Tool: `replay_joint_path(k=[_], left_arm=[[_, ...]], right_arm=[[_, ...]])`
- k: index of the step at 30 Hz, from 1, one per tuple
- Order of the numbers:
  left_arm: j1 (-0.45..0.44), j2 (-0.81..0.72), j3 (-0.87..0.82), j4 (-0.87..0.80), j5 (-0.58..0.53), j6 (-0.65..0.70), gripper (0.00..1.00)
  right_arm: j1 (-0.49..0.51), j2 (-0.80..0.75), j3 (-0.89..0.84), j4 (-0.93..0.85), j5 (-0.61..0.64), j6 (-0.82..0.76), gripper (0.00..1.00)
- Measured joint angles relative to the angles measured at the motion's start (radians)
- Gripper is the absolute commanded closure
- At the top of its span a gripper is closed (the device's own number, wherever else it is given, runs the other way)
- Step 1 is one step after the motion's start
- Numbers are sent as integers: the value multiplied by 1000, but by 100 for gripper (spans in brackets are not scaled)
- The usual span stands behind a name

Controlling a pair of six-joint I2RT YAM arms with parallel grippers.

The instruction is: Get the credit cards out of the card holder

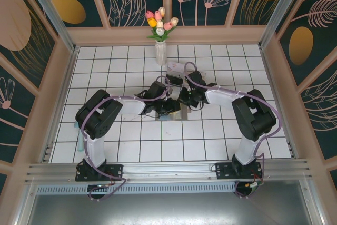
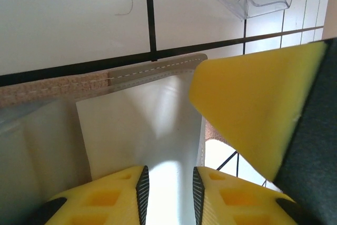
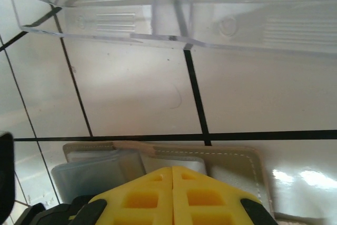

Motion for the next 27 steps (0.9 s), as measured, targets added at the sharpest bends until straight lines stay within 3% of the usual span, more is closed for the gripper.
replay_joint_path(k=[10,19,27], left_arm=[[0,-30,0,-54,-16,1,62],[3,-135,0,-199,-141,2,60],[62,-273,-24,-342,-268,40,47]], right_arm=[[-5,-2,-17,-53,20,-8,89],[-3,-3,-41,-82,5,-34,88],[3,-3,-41,-82,-5,-54,88]])
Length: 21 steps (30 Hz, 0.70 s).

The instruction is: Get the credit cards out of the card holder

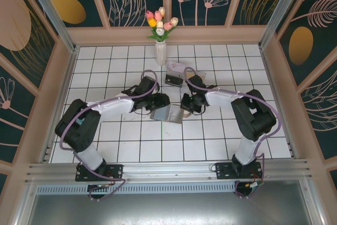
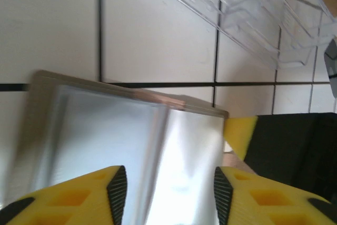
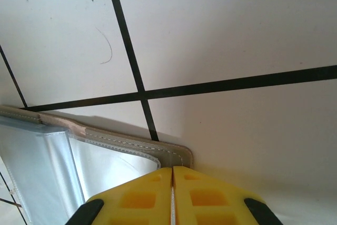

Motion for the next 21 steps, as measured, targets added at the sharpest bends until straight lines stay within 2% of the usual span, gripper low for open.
replay_joint_path(k=[6,16,21], left_arm=[[24,-19,-48,-45,-17,7,45],[24,6,-68,-46,21,11,48],[24,23,-68,-44,26,13,45]], right_arm=[[0,0,0,0,0,-6,88],[5,0,0,0,0,-6,88],[6,0,0,0,0,-6,88]])
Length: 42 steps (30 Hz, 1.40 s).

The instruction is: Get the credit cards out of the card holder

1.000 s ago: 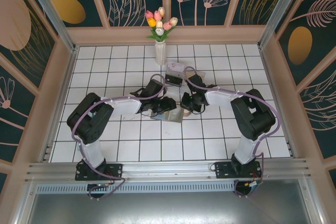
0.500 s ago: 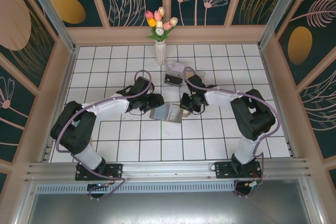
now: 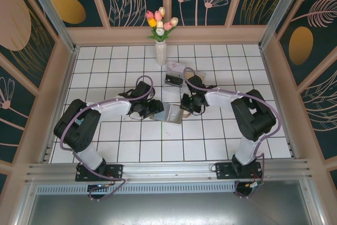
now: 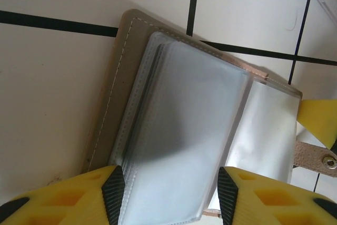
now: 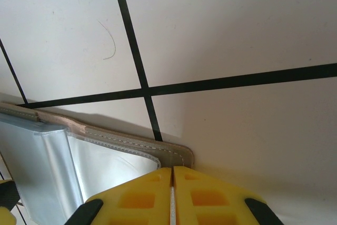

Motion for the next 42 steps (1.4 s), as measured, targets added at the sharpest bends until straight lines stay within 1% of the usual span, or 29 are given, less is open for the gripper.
replay_joint_path(k=[4,12,21,27,34,42], left_arm=[[0,3,0,2,3,3,43],[2,19,2,23,27,6,44],[2,19,1,46,98,28,44],[2,21,-21,92,149,5,45],[2,20,-21,112,169,-2,44],[0,20,-21,120,165,-1,43]], right_arm=[[2,0,0,0,0,0,88],[5,6,0,0,0,0,88],[5,8,0,0,0,0,88],[5,8,0,1,2,0,88],[5,8,0,1,1,0,88],[5,8,0,2,0,0,88]])
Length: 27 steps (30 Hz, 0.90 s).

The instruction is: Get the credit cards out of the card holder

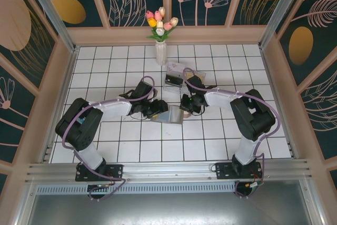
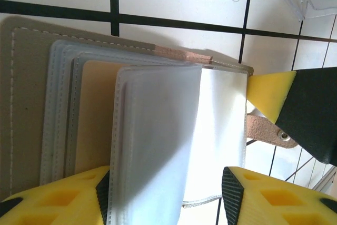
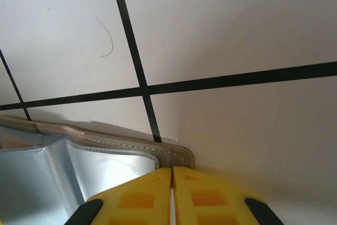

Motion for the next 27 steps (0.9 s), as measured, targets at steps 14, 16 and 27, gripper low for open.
replay_joint_path(k=[14,16,27], left_arm=[[0,-21,1,11,26,3,47],[-1,-36,1,26,38,3,48],[-32,-43,5,72,68,2,55]], right_arm=[[0,0,0,0,0,0,88],[0,0,0,1,0,0,88],[0,-143,0,3,8,-11,76]])
